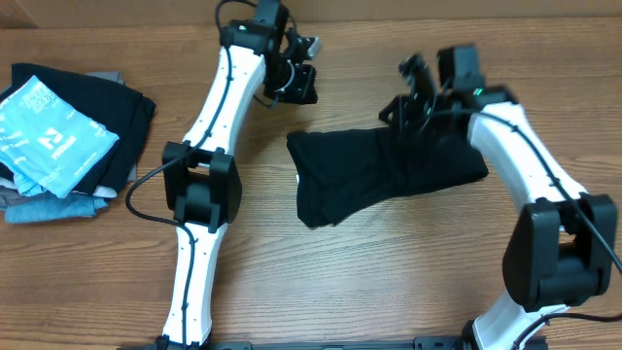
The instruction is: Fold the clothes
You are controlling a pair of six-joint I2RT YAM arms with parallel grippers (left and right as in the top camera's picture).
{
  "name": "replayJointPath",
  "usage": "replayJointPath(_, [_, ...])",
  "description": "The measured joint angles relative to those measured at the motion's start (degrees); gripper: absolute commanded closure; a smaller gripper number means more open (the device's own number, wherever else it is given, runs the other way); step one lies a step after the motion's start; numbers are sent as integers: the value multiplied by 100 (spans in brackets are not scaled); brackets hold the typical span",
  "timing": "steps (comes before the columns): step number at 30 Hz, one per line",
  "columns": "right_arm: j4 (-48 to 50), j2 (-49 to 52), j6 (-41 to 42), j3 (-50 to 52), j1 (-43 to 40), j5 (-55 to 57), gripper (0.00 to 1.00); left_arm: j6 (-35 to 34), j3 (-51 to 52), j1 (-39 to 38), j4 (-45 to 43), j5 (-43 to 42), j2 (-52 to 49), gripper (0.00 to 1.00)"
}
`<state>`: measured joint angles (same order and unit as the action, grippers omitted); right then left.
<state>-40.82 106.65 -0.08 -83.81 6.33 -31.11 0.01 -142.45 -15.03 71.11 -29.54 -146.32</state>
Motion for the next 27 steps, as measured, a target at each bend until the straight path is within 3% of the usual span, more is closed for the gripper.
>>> replayJointPath(2, [-291,-42,0,-365,-238,-7,51,-72,0,140,173,146,0,70])
replayJointPath(5, [-717,-74,-173,-535,-1078,-2,39,-267,0,328,313,527,0,45])
replayJointPath(7, [-1154,-72,-518,-533,-1836,52,30,-378,0,446,382,741,0,38])
replayJointPath(11, [-1495,-50,-1523,-533,-2839,116,27,-461,0,638,507,907,0,36])
replayJointPath(15, [-1543,245,-2461,-533,-3331,94,26,-459,0,732,693,1010,0,31])
replayJointPath(20, [-1515,1237,-3379,-531,-3486,-223,25,-459,0,723,717,1141,0,28])
replayJointPath(27, [-1464,2083,-3978,-503,-3497,-1213,23,-459,0,726,769,1187,0,27])
